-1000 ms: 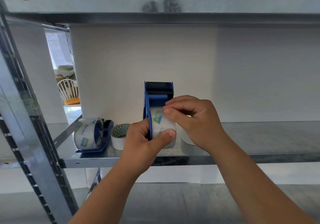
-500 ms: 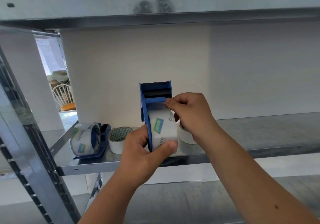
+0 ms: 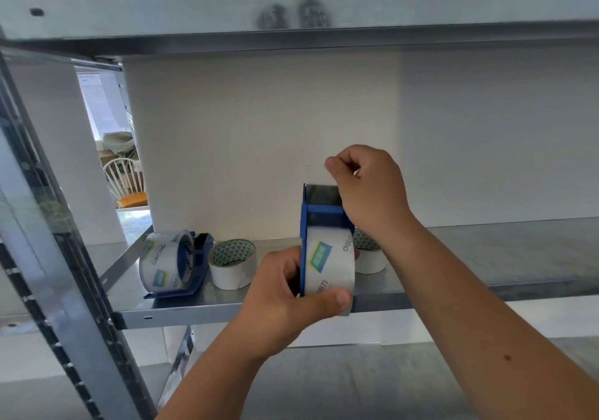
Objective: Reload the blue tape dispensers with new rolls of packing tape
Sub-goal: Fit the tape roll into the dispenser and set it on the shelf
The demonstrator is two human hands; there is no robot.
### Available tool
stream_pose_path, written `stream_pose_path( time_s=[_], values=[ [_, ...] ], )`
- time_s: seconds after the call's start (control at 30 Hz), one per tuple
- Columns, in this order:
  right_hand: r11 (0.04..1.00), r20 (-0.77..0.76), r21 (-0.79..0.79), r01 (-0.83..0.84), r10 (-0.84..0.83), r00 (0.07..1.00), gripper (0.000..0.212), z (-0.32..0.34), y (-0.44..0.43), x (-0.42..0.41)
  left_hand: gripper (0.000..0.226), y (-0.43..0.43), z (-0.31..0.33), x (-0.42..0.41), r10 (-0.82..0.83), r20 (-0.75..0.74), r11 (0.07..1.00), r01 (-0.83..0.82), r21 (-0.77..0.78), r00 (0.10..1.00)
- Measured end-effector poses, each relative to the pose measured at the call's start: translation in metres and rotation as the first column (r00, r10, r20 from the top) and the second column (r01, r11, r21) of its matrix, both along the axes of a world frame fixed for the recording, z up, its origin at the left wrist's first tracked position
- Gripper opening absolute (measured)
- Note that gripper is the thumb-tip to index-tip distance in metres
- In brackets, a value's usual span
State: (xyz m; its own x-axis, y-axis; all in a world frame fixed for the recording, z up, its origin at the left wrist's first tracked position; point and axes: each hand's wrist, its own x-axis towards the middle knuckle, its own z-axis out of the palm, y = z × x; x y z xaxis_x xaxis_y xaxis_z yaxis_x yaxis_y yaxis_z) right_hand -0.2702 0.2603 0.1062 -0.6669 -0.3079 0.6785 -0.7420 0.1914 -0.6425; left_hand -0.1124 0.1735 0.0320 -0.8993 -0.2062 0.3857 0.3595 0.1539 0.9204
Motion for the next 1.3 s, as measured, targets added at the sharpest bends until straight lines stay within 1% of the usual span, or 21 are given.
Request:
stream_pose_path(
  time_s=[0.1,0.17,0.3,0.37,0.47,0.6,0.7,0.77,0.87,0.97,1.03,1.13,1.17,1.23,1.3],
  values=[
    [0.999,-0.005,0.035,0.026,-0.026,1.0,0.034,0.011,-0.007,-0.014,0.047,-0.002,0.004,-0.003,-0.032,0.011,0.999,0.032,0.024,0.999],
    [0.999,0.023,0.03,0.031,-0.031,0.999,0.036,0.019,-0.013,-0.025,0.05,-0.004,0.007,-0.003,-0.041,0.004,0.999,0.041,0.019,0.999],
    [0.999,0.221,-0.028,-0.044,0.049,0.974,0.032,0.023,-0.026,-0.047,0.062,-0.007,0.012,-0.003,-0.062,-0.021,0.998,0.062,0.032,0.998],
    [0.998,0.299,-0.03,-0.052,0.059,0.953,0.03,0.023,-0.031,-0.055,0.067,-0.009,0.014,-0.003,-0.069,-0.034,0.996,0.071,0.056,0.997],
    [0.998,0.41,-0.039,-0.055,0.067,0.909,0.025,0.027,-0.032,-0.064,0.069,-0.01,0.013,0.0,-0.097,-0.036,0.993,0.099,0.059,0.995],
    [0.996,0.529,-0.087,-0.038,0.078,0.845,0.02,0.026,-0.029,-0.075,0.063,-0.011,0.009,0.004,-0.106,-0.047,0.99,0.11,0.084,0.993],
    [0.992,0.573,-0.122,-0.026,0.091,0.815,0.017,0.019,-0.03,-0.079,0.065,-0.015,0.01,0.006,-0.108,-0.059,0.987,0.114,0.115,0.992],
    [0.988,0.592,-0.15,-0.02,0.106,0.799,0.017,0.013,-0.032,-0.08,0.059,-0.018,0.01,0.007,-0.111,-0.071,0.984,0.12,0.132,0.991],
    [0.99,0.614,-0.137,-0.027,0.106,0.782,0.02,0.001,-0.033,-0.076,0.056,-0.024,0.01,0.007,-0.122,-0.098,0.98,0.136,0.145,0.988],
    [0.988,0.623,-0.149,-0.045,0.129,0.771,0.016,-0.008,-0.031,-0.07,0.059,-0.03,0.014,0.009,-0.153,-0.187,0.961,0.191,0.201,0.97],
    [0.982,0.632,-0.176,-0.067,0.165,0.758,0.019,-0.014,-0.028,-0.062,0.059,-0.033,0.02,0.013,-0.178,-0.255,0.942,0.24,0.234,0.95],
    [0.965,0.614,-0.199,-0.17,0.258,0.746,0.019,-0.026,-0.024,-0.04,0.055,-0.038,0.033,0.015,-0.173,-0.341,0.926,0.271,0.263,0.924],
    [0.948,0.617,-0.224,-0.226,0.317,0.72,0.018,-0.03,-0.022,-0.031,0.054,-0.038,0.038,0.014,-0.17,-0.354,0.925,0.273,0.264,0.92],
    [0.9,0.654,-0.301,-0.315,0.435,0.619,0.023,-0.037,-0.02,-0.017,0.052,-0.039,0.044,0.009,-0.163,-0.354,0.92,0.271,0.282,0.921],
    [0.876,0.724,-0.36,-0.32,0.479,0.496,0.03,-0.046,-0.019,-0.013,0.052,-0.04,0.044,0.005,-0.122,-0.347,0.913,0.242,0.328,0.93]
  ],
)
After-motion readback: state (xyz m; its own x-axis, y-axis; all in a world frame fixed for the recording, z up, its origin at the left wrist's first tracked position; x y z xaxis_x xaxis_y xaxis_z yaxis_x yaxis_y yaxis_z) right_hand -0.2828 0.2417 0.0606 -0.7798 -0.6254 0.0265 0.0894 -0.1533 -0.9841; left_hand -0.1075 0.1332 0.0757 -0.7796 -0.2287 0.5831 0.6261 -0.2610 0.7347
